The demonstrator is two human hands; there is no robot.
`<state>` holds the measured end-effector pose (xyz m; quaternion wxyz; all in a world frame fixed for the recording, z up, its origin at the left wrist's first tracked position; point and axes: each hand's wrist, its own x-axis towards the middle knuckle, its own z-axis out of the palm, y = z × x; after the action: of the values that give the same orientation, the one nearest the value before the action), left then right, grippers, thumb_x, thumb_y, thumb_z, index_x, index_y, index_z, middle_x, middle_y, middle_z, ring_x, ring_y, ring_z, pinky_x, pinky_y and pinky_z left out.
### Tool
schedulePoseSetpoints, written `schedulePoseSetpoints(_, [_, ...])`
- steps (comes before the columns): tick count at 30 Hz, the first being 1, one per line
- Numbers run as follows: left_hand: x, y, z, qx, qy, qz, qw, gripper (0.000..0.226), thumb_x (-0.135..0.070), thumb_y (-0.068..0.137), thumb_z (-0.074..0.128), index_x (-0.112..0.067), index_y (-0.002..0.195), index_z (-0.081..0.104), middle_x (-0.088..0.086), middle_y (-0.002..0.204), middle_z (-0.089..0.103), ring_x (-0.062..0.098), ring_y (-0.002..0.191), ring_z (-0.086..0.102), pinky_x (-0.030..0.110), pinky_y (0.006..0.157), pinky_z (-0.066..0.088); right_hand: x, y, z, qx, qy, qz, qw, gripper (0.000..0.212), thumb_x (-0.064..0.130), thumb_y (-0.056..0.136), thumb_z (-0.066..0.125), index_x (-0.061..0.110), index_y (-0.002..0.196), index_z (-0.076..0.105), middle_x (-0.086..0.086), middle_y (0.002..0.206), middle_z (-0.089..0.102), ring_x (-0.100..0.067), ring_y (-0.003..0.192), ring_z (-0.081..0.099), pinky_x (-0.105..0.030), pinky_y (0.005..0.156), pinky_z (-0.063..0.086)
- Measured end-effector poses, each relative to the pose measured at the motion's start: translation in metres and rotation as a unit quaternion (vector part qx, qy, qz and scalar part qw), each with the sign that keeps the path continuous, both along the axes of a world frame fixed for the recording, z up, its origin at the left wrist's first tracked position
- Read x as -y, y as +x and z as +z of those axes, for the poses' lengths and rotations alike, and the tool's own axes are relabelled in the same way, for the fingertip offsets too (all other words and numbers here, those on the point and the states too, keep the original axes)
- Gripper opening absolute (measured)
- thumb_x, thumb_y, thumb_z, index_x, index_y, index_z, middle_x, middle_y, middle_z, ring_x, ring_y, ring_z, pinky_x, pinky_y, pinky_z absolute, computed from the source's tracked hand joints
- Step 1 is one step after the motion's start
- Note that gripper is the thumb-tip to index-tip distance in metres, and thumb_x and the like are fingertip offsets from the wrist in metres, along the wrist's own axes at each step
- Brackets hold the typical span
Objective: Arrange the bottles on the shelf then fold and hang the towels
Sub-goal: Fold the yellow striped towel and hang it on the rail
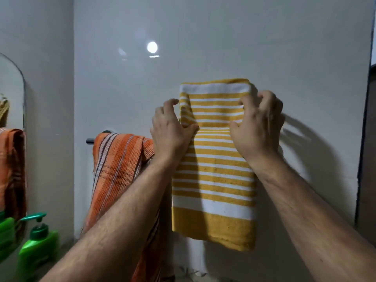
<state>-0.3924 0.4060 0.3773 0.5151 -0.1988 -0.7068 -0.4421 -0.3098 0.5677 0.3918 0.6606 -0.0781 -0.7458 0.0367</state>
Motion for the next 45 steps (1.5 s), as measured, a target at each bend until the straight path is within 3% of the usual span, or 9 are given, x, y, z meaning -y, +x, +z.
schedulePoseSetpoints(4, [0.001,0.008,0.009,-0.105,-0.116,0.084,0.984,0.03,-0.041,0.077,0.074,-0.025,0.099,0.061,0.001,0.097,0.062,0.025,0.092,0.057,0.034,0.078,0.033,-0.001,0.004,-0.006,-0.04,0.147,0.082,0.985,0.011,0.02,0.081,0.072,0.014,0.084,0.064,-0.005,0.092,0.063,-0.029,0.093,0.056,-0.04,0.077,0.045])
schedulePoseSetpoints(6, [0.002,0.011,0.01,-0.123,-0.157,0.081,0.977,0.021,-0.043,0.085,0.067,-0.023,0.09,0.066,0.001,0.088,0.068,0.025,0.082,0.061,0.032,0.069,0.036,-0.002,0.006,-0.005,0.039,0.137,0.146,0.979,0.033,0.047,0.084,0.068,0.014,0.085,0.063,0.0,0.083,0.065,-0.024,0.086,0.059,-0.041,0.077,0.047])
schedulePoseSetpoints(11, [0.007,0.006,0.009,-0.05,-0.211,0.132,0.967,0.055,-0.058,0.098,0.033,-0.02,0.09,0.072,0.012,0.086,0.071,0.035,0.084,0.063,0.038,0.066,0.04,0.003,0.008,0.004,0.207,0.136,0.101,0.963,0.075,0.087,0.074,0.034,0.021,0.08,0.068,0.003,0.079,0.068,-0.019,0.078,0.062,-0.034,0.067,0.045])
schedulePoseSetpoints(17, [0.022,0.001,-0.003,0.033,-0.316,0.0,0.948,0.067,-0.068,0.095,0.019,-0.029,0.115,0.07,0.013,0.112,0.071,0.033,0.107,0.062,0.033,0.08,0.041,0.004,0.008,0.015,0.404,0.145,0.063,0.901,0.093,0.098,0.049,0.032,0.023,0.085,0.073,0.004,0.089,0.071,-0.018,0.087,0.063,-0.032,0.074,0.045])
schedulePoseSetpoints(24, [0.028,0.0,0.005,0.131,-0.345,-0.053,0.928,0.095,-0.093,0.066,0.006,-0.039,0.114,0.067,-0.002,0.119,0.069,0.022,0.112,0.06,0.034,0.088,0.045,-0.006,0.006,0.029,0.547,-0.06,0.235,0.801,0.074,0.08,0.039,0.076,0.024,0.088,0.077,0.01,0.083,0.077,-0.01,0.075,0.074,-0.033,0.078,0.059])
schedulePoseSetpoints(30, [0.026,0.006,0.021,0.268,-0.339,-0.082,0.898,0.135,-0.106,0.038,0.005,-0.019,0.119,0.068,0.008,0.132,0.061,0.02,0.105,0.054,0.038,0.099,0.039,-0.01,0.0,0.036,0.662,-0.149,0.291,0.675,0.086,0.066,0.05,0.086,0.015,0.118,0.069,-0.009,0.113,0.074,-0.029,0.106,0.07,-0.049,0.102,0.05])
schedulePoseSetpoints(34, [0.024,0.001,0.026,0.302,-0.322,-0.109,0.89,0.141,-0.107,0.036,0.01,-0.013,0.126,0.063,0.009,0.141,0.054,0.024,0.126,0.051,0.04,0.11,0.033,-0.016,-0.004,0.039,0.702,-0.18,0.305,0.618,0.085,0.062,0.059,0.084,0.011,0.125,0.065,-0.014,0.122,0.07,-0.032,0.115,0.066,-0.05,0.107,0.045])
schedulePoseSetpoints(39, [0.025,-0.002,0.026,0.293,-0.336,-0.136,0.884,0.128,-0.102,0.045,0.014,-0.019,0.129,0.062,0.004,0.139,0.057,0.022,0.124,0.053,0.037,0.108,0.035,-0.011,0.0,0.035,0.668,-0.145,0.307,0.662,0.073,0.057,0.062,0.084,0.015,0.119,0.067,-0.007,0.112,0.074,-0.027,0.104,0.071,-0.047,0.1,0.052])
schedulePoseSetpoints(45, [0.025,0.003,0.014,0.225,-0.363,-0.046,0.903,0.083,-0.088,0.077,0.017,-0.027,0.103,0.065,0.003,0.113,0.067,0.021,0.1,0.059,0.037,0.086,0.045,0.0,0.016,0.014,0.406,0.057,0.163,0.897,0.058,0.071,0.057,0.077,0.027,0.094,0.067,0.01,0.091,0.068,-0.013,0.087,0.064,-0.032,0.078,0.053])
